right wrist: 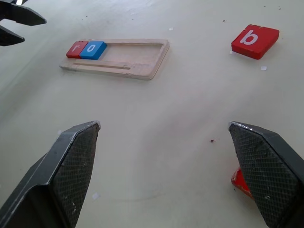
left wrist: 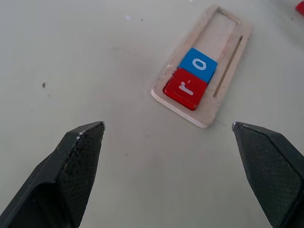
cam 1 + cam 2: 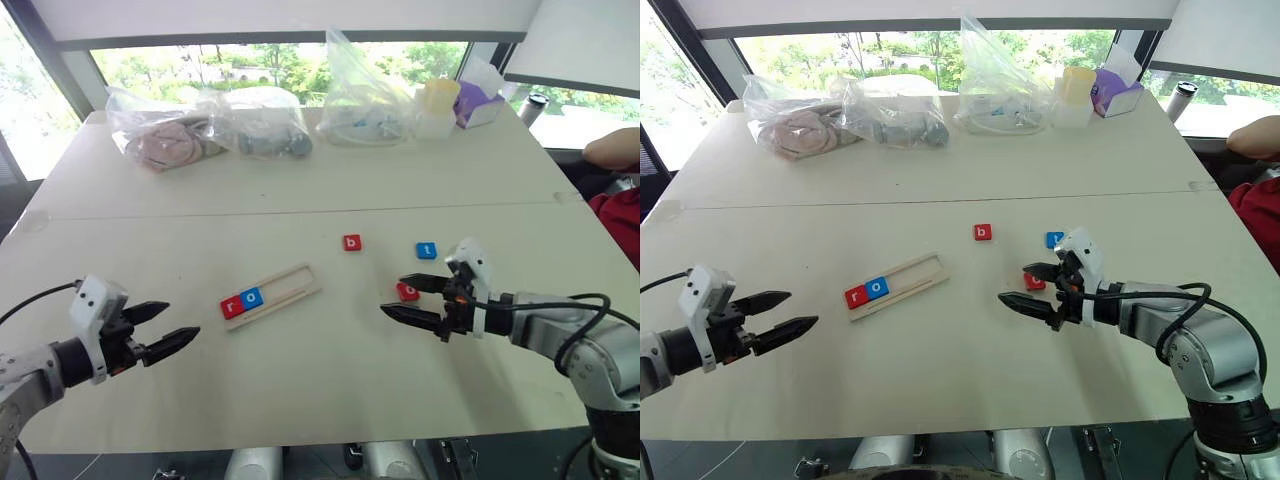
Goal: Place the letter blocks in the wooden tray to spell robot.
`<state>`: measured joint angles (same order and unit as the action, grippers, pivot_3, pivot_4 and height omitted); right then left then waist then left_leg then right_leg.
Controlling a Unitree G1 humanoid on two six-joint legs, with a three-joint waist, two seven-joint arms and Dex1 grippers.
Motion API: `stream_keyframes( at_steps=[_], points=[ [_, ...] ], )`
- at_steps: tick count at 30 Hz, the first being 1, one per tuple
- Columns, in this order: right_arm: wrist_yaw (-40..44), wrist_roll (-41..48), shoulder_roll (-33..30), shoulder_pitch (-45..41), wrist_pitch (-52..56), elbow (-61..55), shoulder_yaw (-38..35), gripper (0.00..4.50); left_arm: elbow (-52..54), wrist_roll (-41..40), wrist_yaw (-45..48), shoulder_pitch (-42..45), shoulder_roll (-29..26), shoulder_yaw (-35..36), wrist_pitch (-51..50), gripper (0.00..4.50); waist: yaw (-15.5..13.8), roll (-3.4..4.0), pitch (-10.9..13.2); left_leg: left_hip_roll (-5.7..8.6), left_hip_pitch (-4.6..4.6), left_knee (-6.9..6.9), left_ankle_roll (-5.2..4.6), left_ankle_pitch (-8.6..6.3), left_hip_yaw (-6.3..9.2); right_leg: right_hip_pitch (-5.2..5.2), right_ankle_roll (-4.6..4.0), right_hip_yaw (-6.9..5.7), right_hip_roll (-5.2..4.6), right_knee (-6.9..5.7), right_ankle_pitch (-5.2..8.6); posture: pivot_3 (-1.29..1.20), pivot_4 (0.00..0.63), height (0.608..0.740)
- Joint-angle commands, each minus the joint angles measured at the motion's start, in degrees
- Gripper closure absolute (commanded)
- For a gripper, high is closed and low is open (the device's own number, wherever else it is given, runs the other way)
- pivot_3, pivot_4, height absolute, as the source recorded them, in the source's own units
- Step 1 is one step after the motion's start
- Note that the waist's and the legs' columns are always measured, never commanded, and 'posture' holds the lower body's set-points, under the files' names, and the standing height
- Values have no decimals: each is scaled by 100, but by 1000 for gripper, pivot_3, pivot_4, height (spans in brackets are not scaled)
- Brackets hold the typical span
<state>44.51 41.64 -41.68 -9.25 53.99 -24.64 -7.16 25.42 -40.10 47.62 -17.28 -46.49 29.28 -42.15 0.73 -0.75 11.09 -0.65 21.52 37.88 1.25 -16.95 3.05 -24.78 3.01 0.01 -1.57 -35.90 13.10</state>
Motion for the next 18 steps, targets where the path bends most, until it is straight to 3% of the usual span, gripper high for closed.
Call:
stream_keyframes(
  at_steps=[1,12,18],
  points=[
    [67,4,-81,-110,-131,-45,-35,57,82,-107,5,-4,2,244,27,0,0,0,0,0,1,0,0,0,0,0,0,0,0,0,0,0,150,740],
    [119,48,-54,-52,-165,-153,33,57,21,-106,63,88,-220,317,-35,0,0,0,0,0,0,0,0,0,-1,0,0,0,1,-1,0,0,150,740],
    [552,187,-361,-144,-117,-541,341,57,20,131,446,378,-891,129,91,0,-8,2,4,1,-1,1,0,0,-1,-2,-1,-1,1,-4,0,0,150,740]
  ],
)
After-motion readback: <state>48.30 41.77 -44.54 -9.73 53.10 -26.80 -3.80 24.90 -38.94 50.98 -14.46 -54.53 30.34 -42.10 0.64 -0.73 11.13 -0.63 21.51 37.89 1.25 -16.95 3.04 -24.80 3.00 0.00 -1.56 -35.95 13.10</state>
